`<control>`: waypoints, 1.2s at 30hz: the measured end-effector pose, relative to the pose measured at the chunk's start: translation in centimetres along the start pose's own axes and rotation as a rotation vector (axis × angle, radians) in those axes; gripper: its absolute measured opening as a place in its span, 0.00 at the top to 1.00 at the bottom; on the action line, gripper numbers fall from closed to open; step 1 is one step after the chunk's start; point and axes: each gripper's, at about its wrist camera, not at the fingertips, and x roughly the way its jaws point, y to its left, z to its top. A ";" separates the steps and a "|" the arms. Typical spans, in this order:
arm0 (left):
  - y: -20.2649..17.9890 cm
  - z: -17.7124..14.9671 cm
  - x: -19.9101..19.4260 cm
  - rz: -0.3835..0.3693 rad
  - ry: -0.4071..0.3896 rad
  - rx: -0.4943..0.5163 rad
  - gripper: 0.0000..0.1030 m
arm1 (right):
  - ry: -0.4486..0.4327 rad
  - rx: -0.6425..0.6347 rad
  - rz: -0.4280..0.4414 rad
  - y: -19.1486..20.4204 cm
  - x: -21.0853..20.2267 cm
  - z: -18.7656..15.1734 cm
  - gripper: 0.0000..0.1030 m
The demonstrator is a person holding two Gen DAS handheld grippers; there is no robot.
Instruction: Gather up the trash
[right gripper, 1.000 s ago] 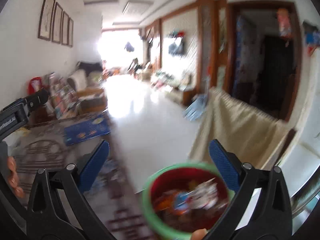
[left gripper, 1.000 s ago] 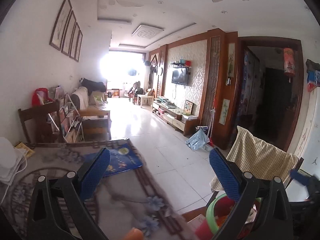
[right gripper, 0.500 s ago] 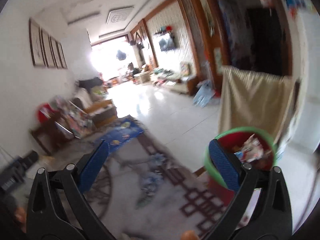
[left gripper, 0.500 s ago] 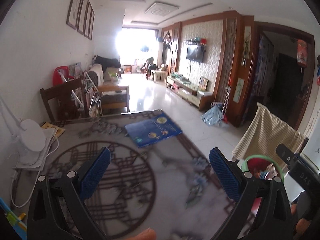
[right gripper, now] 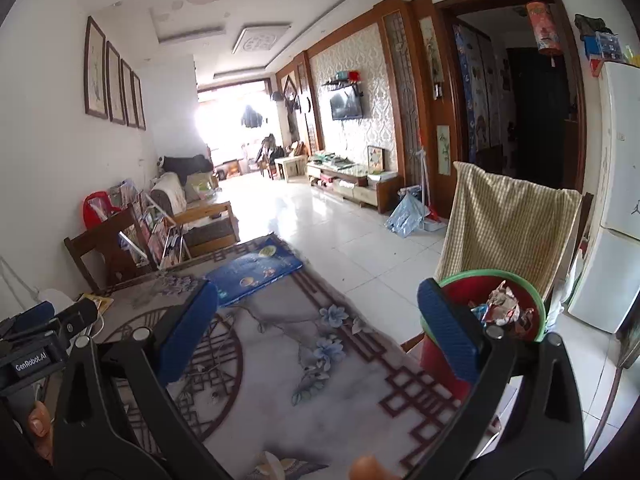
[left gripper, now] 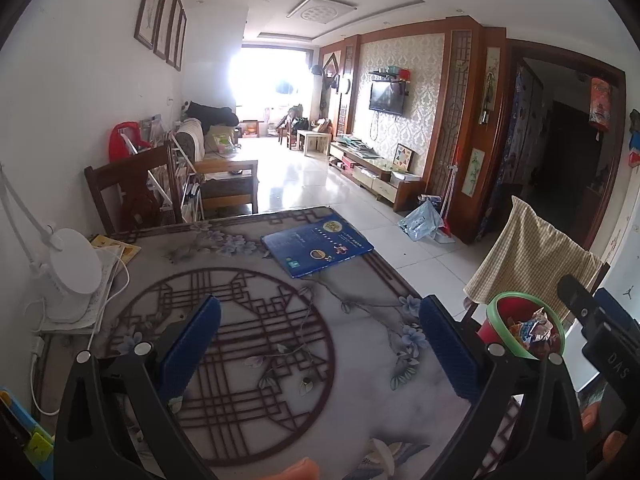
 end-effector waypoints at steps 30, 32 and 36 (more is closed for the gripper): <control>1.7 -0.2 -0.3 0.002 0.016 -0.024 0.08 | 0.001 -0.042 0.015 2.1 -0.6 -1.0 0.04; 1.7 -0.2 -0.3 0.004 0.016 -0.024 0.08 | 0.004 -0.042 0.014 2.1 -0.5 -1.1 0.04; 1.7 -0.2 -0.3 0.004 0.016 -0.023 0.08 | 0.005 -0.044 0.012 2.2 -0.5 -1.1 0.04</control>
